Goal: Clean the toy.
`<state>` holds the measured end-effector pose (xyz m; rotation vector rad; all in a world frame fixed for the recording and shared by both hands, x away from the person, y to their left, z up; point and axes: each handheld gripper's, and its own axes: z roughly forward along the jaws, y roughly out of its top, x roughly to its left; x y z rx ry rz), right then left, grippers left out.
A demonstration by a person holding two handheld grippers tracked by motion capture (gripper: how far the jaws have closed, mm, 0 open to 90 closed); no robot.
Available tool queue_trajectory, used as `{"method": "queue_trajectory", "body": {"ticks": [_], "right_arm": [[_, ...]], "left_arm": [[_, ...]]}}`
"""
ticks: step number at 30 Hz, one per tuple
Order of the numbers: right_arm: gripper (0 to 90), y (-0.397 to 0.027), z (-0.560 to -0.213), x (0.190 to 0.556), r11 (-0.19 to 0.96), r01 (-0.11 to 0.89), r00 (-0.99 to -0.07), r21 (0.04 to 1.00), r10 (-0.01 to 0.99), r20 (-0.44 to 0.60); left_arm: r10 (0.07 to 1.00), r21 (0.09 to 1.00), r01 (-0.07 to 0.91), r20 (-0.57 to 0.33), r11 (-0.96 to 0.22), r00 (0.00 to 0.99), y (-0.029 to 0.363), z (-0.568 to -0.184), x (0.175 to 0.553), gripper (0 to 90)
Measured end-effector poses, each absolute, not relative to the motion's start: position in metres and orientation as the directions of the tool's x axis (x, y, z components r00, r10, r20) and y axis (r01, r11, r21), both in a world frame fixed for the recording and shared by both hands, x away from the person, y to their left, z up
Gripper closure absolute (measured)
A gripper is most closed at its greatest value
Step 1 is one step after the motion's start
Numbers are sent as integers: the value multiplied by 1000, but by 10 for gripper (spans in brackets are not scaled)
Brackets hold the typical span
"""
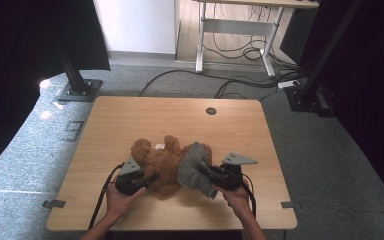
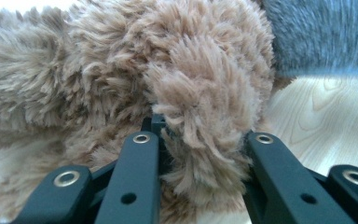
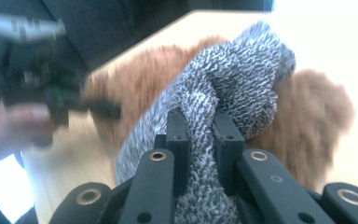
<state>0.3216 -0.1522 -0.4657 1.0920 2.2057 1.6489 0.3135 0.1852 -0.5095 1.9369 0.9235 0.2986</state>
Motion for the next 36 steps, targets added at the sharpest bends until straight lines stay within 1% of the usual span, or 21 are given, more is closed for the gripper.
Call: {"method": "queue_trajectory", "body": {"ticks": [1, 4, 6, 7, 9, 10, 11, 12, 13, 17, 18, 20, 21, 23, 26, 27, 28, 29, 31, 34, 36], "right_arm": [[800, -139, -453, 332, 117, 424, -721, 898, 644, 256], [800, -120, -445, 347, 113, 417, -728, 902, 636, 257], [800, -115, -443, 351, 115, 415, -733, 903, 629, 257], [800, -96, -436, 358, 116, 401, -753, 909, 606, 255], [800, -79, -430, 362, 113, 386, -773, 915, 582, 254], [800, -79, -430, 362, 113, 386, -773, 915, 582, 254], [799, -64, -425, 365, 118, 370, -787, 921, 567, 244], [799, -64, -425, 365, 118, 370, -787, 921, 567, 244], [798, -47, -424, 370, 148, 374, -791, 916, 567, 232], [795, -28, -441, 379, 278, 427, -747, 860, 644, 162], [795, -28, -448, 381, 293, 445, -732, 846, 663, 155], [795, -35, -459, 381, 279, 475, -708, 834, 685, 174], [795, -35, -459, 381, 279, 475, -708, 834, 685, 174], [794, -49, -460, 379, 243, 481, -690, 842, 698, 193], [794, -60, -458, 378, 261, 472, -669, 842, 728, 150], [794, -64, -460, 378, 282, 466, -658, 839, 744, 115], [794, -64, -460, 378, 282, 466, -658, 839, 744, 115], [797, -71, -465, 380, 266, 495, -651, 827, 744, 150], [799, -75, -468, 380, 248, 505, -652, 827, 737, 177], [802, -76, -470, 377, 245, 500, -656, 831, 733, 179], [804, -76, -473, 372, 249, 485, -661, 839, 732, 165]], "left_arm": [[708, 833, 472, -147, -287, 691, 184, -511, 309, 740], [710, 833, 468, -137, -295, 691, 183, -511, 304, 743], [710, 833, 467, -136, -295, 691, 183, -511, 303, 743], [709, 832, 471, -141, -294, 691, 183, -511, 302, 744], [709, 831, 470, -137, -297, 692, 183, -511, 300, 744], [709, 831, 470, -137, -297, 692, 183, -511, 300, 744], [711, 833, 468, -136, -295, 690, 183, -512, 298, 744], [711, 833, 468, -136, -295, 690, 183, -512, 298, 744], [715, 834, 466, -131, -295, 687, 182, -512, 296, 744], [716, 831, 470, -132, -296, 685, 183, -513, 295, 744], [715, 831, 472, -136, -294, 686, 183, -513, 294, 744], [714, 832, 471, -136, -294, 687, 183, -513, 294, 742], [713, 832, 471, -138, -293, 688, 183, -513, 294, 742], [714, 834, 469, -136, -292, 687, 182, -513, 293, 741], [713, 834, 472, -144, -286, 686, 183, -512, 293, 739], [713, 834, 472, -145, -285, 686, 183, -512, 293, 737], [713, 834, 472, -145, -285, 686, 183, -512, 293, 736], [711, 835, 471, -145, -284, 688, 183, -512, 293, 733], [712, 838, 466, -141, -284, 688, 182, -512, 291, 725], [711, 840, 468, -151, -275, 687, 183, -511, 291, 691], [706, 845, 469, -167, -258, 688, 187, -508, 290, 631]]}}
